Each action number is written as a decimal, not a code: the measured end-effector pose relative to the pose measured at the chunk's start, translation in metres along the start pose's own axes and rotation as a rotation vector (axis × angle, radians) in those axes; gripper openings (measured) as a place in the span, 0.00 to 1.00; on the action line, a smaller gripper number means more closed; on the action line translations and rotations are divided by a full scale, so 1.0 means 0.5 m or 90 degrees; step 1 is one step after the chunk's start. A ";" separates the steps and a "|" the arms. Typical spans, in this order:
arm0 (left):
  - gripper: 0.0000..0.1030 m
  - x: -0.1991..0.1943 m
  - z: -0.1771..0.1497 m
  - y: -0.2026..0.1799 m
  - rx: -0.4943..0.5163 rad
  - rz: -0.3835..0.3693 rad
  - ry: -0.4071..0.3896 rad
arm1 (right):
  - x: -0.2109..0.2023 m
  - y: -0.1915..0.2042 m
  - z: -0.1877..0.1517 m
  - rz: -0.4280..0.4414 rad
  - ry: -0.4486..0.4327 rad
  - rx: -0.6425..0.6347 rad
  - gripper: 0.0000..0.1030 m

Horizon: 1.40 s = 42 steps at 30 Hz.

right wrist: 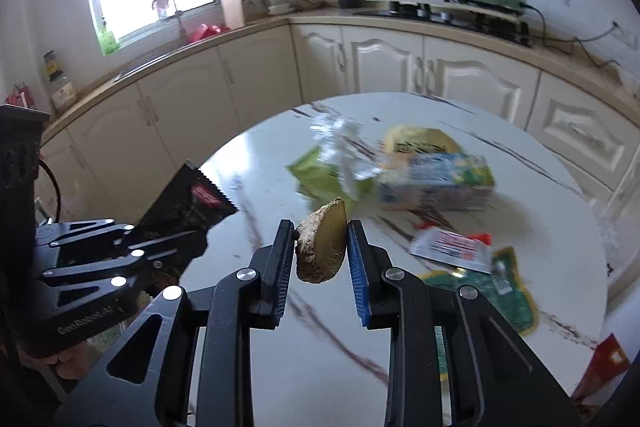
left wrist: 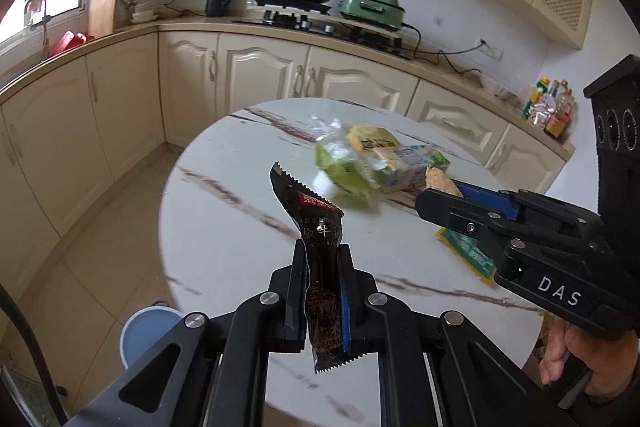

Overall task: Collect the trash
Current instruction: 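Move both tools over the blue bucket and release the packet and ginger, then return both tools to the table toward the plastic bag and red-white wrapper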

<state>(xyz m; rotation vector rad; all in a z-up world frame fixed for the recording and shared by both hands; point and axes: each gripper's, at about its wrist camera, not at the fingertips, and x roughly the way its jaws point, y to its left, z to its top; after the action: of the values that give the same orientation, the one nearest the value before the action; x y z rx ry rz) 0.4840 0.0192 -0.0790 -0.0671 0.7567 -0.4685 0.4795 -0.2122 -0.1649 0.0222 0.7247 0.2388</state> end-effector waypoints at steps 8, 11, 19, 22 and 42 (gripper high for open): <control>0.08 -0.140 -0.099 0.252 -0.067 0.107 -0.003 | 0.157 0.298 0.038 0.133 0.031 -0.083 0.25; 0.08 -0.160 -0.144 0.336 -0.096 0.139 0.017 | 0.246 0.393 0.029 0.173 0.068 -0.100 0.25; 0.08 -0.073 -0.243 0.502 -0.181 0.146 0.118 | 0.502 0.523 -0.041 0.185 0.194 -0.100 0.25; 0.08 -0.024 -0.263 0.537 -0.192 0.137 0.155 | 0.572 0.530 -0.074 0.187 0.229 -0.088 0.25; 0.46 0.082 -0.268 0.630 -0.262 0.200 0.195 | 0.644 0.463 -0.093 0.163 0.246 -0.056 0.54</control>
<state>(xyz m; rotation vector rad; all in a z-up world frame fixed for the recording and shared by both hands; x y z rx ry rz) 0.5406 0.2977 -0.2739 -0.2610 1.1358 -0.0163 0.6333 0.0820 -0.3865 -0.0154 1.0963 0.5288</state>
